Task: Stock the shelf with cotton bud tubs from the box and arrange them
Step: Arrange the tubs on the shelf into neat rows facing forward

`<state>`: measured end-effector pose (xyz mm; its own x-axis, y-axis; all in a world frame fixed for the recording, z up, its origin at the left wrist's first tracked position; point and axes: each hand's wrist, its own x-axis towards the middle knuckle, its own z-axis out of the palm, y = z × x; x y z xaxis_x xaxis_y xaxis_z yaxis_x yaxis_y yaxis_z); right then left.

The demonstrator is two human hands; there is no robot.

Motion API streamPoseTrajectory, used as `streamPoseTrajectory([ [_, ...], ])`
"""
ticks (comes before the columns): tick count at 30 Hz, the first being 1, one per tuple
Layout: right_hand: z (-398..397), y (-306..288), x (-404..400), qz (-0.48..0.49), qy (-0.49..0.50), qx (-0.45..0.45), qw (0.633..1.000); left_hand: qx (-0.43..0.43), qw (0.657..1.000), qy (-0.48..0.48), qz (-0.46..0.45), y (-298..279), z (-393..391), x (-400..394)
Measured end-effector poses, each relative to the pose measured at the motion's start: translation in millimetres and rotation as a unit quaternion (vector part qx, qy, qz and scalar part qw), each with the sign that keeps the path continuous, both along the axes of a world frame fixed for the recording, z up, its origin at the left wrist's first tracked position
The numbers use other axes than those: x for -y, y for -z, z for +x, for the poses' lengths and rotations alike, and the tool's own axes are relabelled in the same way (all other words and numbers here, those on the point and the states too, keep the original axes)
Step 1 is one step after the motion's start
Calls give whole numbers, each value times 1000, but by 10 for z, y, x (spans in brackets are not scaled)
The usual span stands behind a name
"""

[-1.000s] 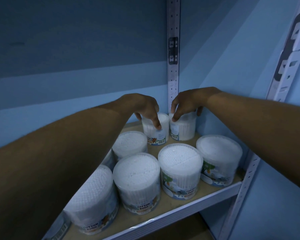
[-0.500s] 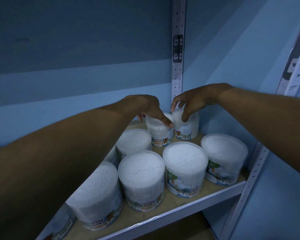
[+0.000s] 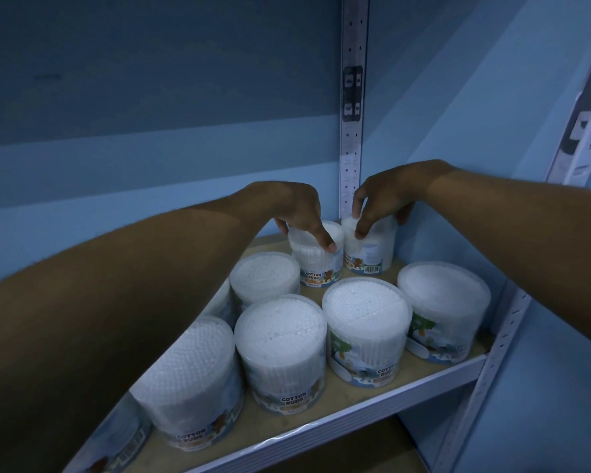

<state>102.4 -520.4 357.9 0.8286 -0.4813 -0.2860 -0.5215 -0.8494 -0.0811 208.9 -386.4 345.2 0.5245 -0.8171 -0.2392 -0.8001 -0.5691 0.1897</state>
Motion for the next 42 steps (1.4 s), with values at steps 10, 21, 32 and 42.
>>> streamPoseTrajectory([
  [10, -59, 0, 44, 61, -21, -23, 998, 27, 1000, -8, 2, 20, -61, -14],
  [21, 19, 18, -3, -1, -18, 2, 1000, 35, 999, 22, 5, 68, -51, 31],
  [32, -39, -15, -3, 57, -26, -27, 998, 36, 999, -23, 1, 107, -64, 43],
  [42, -35, 33, 5, 48, -36, 3, 998, 32, 999, -32, -5, 115, -73, 67],
])
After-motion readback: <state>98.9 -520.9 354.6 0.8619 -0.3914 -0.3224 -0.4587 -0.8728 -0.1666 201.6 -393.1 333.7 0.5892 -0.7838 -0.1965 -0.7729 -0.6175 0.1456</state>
